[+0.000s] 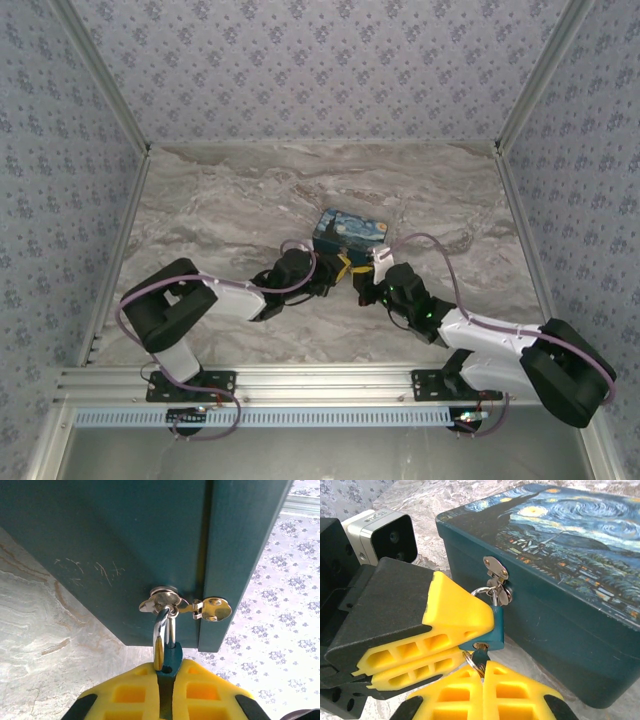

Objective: Unlock the padlock with the key

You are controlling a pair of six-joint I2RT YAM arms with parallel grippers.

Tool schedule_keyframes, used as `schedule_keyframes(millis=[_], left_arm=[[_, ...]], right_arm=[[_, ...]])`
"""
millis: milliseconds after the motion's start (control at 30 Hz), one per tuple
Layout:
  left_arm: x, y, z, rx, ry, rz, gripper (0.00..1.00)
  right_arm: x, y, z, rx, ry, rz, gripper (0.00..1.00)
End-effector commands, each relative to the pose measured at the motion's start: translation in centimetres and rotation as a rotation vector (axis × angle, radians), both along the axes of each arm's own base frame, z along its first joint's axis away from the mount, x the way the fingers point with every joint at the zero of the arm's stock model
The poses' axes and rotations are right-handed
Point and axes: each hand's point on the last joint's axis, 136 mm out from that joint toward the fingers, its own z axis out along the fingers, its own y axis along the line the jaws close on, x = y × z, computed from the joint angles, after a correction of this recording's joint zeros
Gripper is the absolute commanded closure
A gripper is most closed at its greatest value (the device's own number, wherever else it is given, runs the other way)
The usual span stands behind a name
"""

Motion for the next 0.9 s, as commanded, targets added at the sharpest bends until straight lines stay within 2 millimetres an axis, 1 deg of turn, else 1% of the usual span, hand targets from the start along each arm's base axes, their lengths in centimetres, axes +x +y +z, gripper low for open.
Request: schedule_keyframes(millis=[0,167,367,533,633,733,867], left_arm=[[0.4,-0.3,0.9,-0.027,-0.019,0.005,0.98],[0.4,-0.1,0.7,-0.022,-0.015,0.013,0.85],[0.0,0.7,0.0,0.031,-0.016,0.015,0.67],[-0.1,1.9,0.4,0.077,-0.035,0.032,0.6],[-0.1,3.1,0.6,0.134,-0.052,0.041,0.55],[0.2,4.9,1.1,0.206,-0.081,0.053,0.47],[0.9,8.1,1.5,0.367,-0.119,0.051,0.31]], right_arm=[[0.8,-2.2,-1.5,-0.018,0.059,-0.118,1.0],[0.9,-2.6,-2.0,-0.022,0.103,-0.143,1.0],[0.6,-3.5,-3.5,-0.001,0.207,-0.203,1.0],[0.3,-3.8,-4.1,0.043,0.26,-0.23,1.0],[0.2,-4.0,-4.3,0.076,0.277,-0.246,1.0],[0.4,-4.2,-4.4,0.134,0.288,-0.267,1.0],[0.4,-4.4,-4.4,0.195,0.314,-0.279,1.0]])
